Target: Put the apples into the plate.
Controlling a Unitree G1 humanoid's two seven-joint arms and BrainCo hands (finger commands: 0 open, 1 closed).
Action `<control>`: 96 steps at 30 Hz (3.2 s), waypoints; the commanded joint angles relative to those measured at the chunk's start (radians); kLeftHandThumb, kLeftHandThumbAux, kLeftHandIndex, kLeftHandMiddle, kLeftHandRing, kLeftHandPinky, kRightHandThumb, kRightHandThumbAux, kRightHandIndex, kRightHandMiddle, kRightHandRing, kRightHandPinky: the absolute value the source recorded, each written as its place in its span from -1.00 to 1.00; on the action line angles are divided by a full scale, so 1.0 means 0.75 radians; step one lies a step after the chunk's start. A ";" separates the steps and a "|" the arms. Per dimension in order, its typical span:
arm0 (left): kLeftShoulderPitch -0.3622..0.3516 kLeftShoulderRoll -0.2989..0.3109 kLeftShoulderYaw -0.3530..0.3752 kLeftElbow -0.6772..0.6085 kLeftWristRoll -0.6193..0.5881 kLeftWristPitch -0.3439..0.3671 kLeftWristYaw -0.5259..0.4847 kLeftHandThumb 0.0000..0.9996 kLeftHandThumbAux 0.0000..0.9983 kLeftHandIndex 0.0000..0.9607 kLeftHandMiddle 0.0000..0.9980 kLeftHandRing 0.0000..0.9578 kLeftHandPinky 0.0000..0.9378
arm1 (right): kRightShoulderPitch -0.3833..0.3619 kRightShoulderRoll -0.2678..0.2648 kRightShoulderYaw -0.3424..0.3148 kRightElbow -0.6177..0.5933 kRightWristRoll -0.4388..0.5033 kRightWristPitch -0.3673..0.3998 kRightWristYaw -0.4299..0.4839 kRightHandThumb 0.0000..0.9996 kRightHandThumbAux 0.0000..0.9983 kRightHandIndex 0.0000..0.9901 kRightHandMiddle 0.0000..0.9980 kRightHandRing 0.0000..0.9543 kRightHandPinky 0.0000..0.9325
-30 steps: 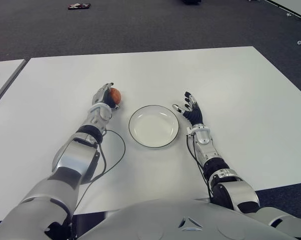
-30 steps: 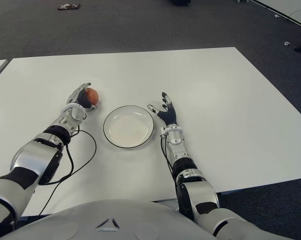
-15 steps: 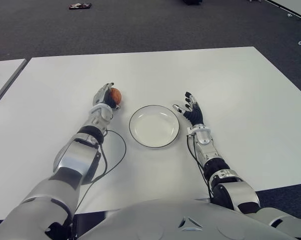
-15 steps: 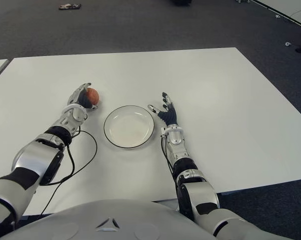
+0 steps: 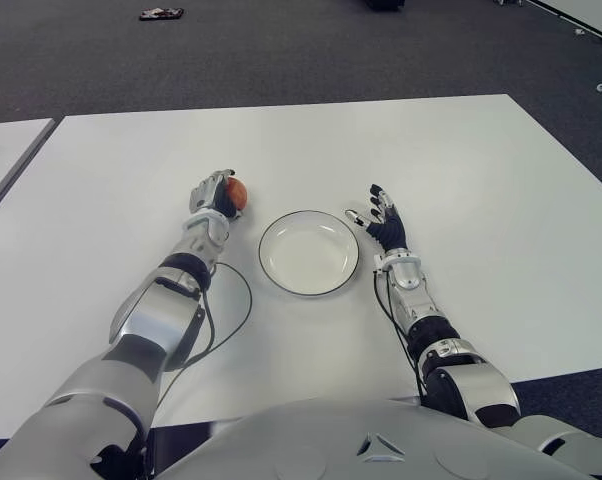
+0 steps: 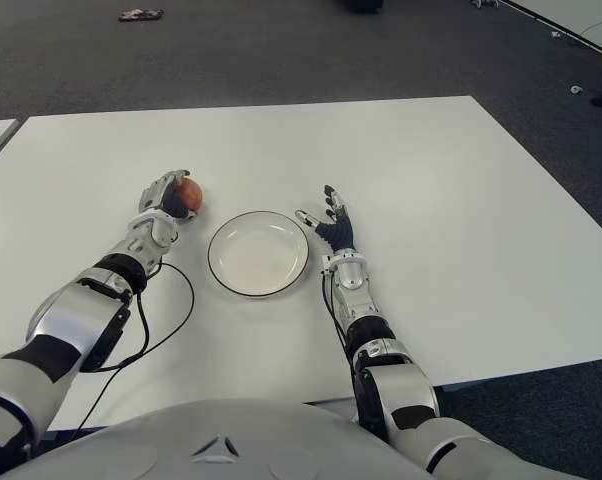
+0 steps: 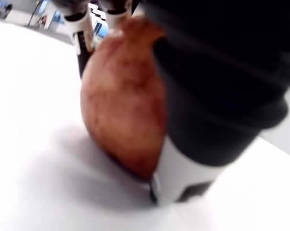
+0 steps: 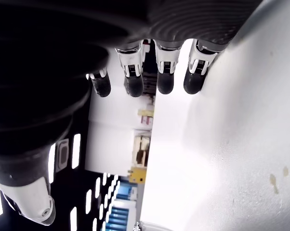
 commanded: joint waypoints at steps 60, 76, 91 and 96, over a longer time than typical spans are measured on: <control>0.175 -0.063 0.041 0.073 0.005 -0.135 0.167 0.04 0.51 0.72 0.81 0.85 0.88 | 0.045 -0.010 0.013 0.081 -0.003 0.096 0.021 -0.71 0.38 -1.00 -0.99 -0.94 -0.83; -0.011 0.006 0.139 -0.017 -0.053 -0.275 0.274 0.01 0.50 0.66 0.78 0.81 0.85 | 0.028 -0.004 0.011 0.112 0.002 0.088 0.024 -0.69 0.39 -1.00 -1.00 -0.95 -0.85; 0.074 0.048 0.186 -0.504 -0.055 -0.541 0.349 0.00 0.49 0.64 0.77 0.85 0.86 | 0.030 0.003 0.008 0.112 0.004 0.067 0.021 -0.69 0.36 -1.00 -1.00 -0.95 -0.85; 0.126 0.037 0.185 -0.685 -0.039 -0.563 0.330 0.00 0.47 0.61 0.78 0.86 0.88 | 0.031 0.003 0.008 0.110 0.006 0.064 0.024 -0.68 0.35 -1.00 -0.99 -0.95 -0.84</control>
